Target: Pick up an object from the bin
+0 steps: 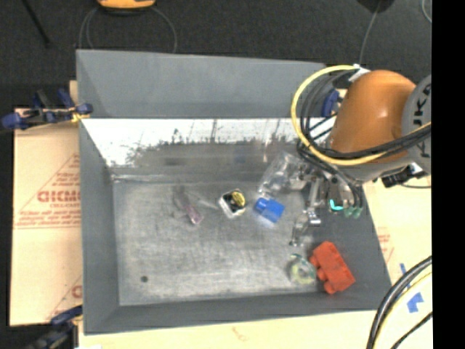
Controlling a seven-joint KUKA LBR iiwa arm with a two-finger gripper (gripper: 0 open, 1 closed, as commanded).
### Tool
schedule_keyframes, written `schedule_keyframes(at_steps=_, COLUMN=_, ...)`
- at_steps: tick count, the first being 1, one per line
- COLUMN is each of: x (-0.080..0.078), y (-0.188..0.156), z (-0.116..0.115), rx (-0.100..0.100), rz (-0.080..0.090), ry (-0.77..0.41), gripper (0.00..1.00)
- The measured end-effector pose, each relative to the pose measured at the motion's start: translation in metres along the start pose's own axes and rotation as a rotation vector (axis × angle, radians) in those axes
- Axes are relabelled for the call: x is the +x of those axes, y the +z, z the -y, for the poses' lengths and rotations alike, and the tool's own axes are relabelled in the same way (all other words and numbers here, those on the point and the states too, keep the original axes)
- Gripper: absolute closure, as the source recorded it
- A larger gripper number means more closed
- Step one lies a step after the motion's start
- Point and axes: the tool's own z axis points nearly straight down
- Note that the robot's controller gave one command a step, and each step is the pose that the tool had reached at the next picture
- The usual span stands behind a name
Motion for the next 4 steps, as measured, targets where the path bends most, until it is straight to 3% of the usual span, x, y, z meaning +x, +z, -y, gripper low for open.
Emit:
schedule_keyframes(at_steps=1, x=-0.071, y=0.119, z=-0.038, rx=0.001, rz=0.015, ry=-0.125, gripper=0.00)
schedule_keyframes(at_steps=2, x=-0.086, y=0.089, z=-0.067, rx=-0.002, rz=0.013, ry=-0.059, gripper=0.00)
schedule_keyframes(at_steps=3, x=-0.091, y=0.090, z=-0.065, rx=-0.002, rz=0.013, ry=0.007, gripper=0.00)
schedule_keyframes(at_steps=4, x=-0.090, y=0.118, z=-0.063, rx=-0.002, rz=0.014, ry=0.010, gripper=0.00)
